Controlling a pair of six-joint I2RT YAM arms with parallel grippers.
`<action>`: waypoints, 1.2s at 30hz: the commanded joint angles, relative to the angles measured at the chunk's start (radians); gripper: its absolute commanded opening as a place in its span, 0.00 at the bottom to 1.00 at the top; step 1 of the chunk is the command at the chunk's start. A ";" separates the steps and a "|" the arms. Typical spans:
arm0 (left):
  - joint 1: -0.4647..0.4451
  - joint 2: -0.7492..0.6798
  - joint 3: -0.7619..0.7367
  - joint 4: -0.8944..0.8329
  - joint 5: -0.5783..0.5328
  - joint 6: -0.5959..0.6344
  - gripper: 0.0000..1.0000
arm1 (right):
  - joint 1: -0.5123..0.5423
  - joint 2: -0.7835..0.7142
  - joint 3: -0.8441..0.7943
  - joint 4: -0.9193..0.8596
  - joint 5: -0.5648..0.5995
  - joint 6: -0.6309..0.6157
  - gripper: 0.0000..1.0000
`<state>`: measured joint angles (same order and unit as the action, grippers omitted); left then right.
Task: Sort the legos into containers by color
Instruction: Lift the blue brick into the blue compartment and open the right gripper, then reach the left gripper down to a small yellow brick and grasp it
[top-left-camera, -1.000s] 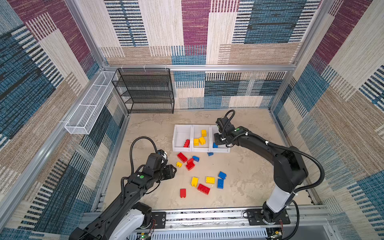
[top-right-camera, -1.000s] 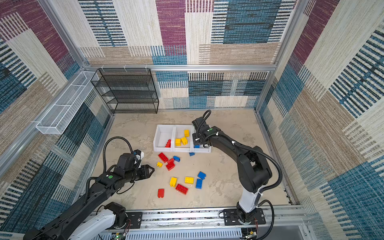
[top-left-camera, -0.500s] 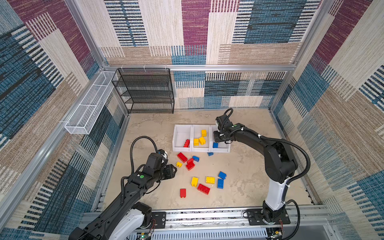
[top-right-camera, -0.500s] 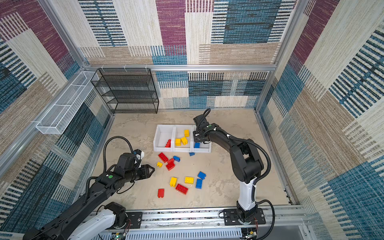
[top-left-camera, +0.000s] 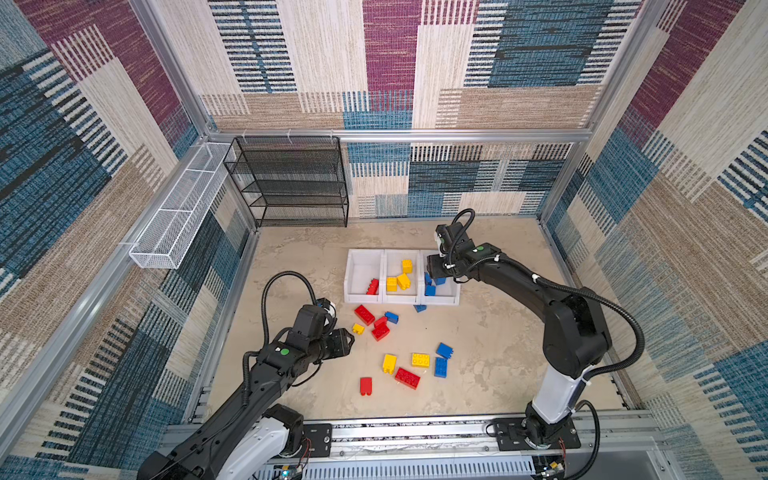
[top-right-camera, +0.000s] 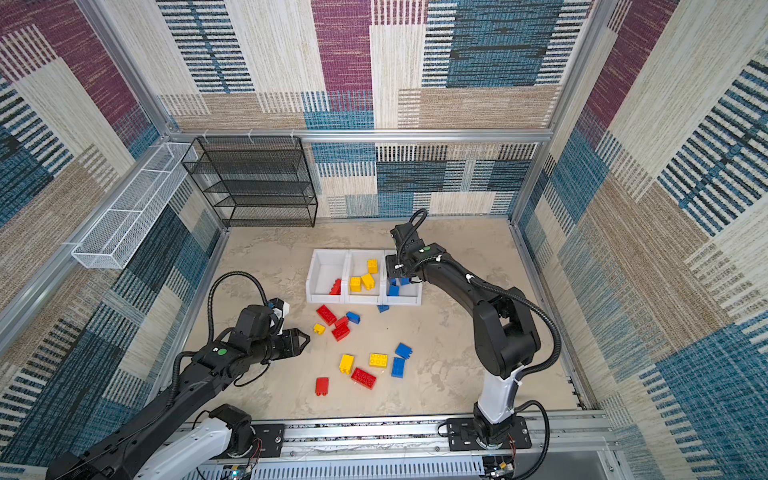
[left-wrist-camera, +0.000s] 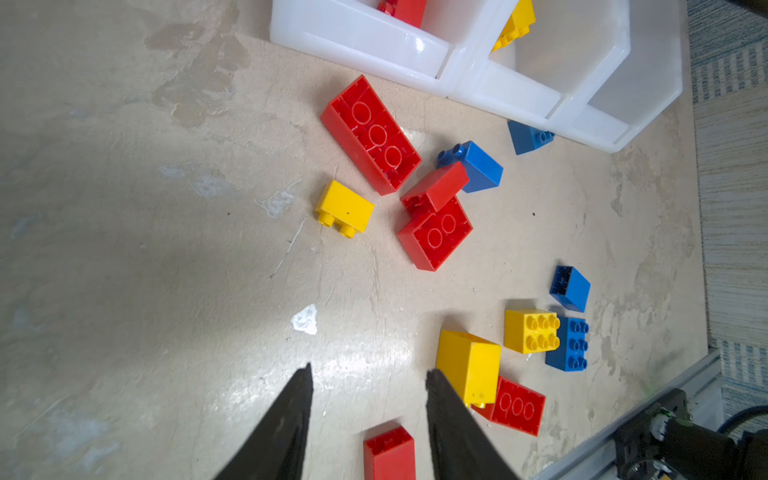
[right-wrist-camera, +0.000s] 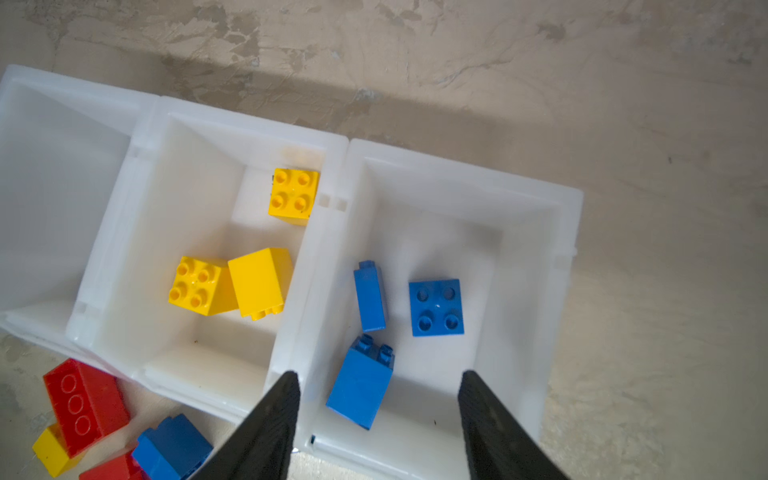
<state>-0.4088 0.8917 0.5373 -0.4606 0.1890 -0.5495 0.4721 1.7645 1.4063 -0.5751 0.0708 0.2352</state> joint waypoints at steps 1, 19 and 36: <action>-0.002 0.025 0.022 0.002 -0.002 0.017 0.48 | 0.003 -0.062 -0.053 -0.006 -0.002 0.017 0.63; -0.032 0.379 0.200 -0.011 -0.098 0.185 0.53 | 0.003 -0.293 -0.234 -0.032 -0.010 0.081 0.63; -0.067 0.641 0.366 -0.079 -0.174 0.280 0.56 | 0.002 -0.335 -0.287 -0.023 -0.020 0.099 0.63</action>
<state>-0.4717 1.5166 0.8829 -0.5137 0.0509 -0.3096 0.4728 1.4342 1.1252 -0.6113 0.0597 0.3180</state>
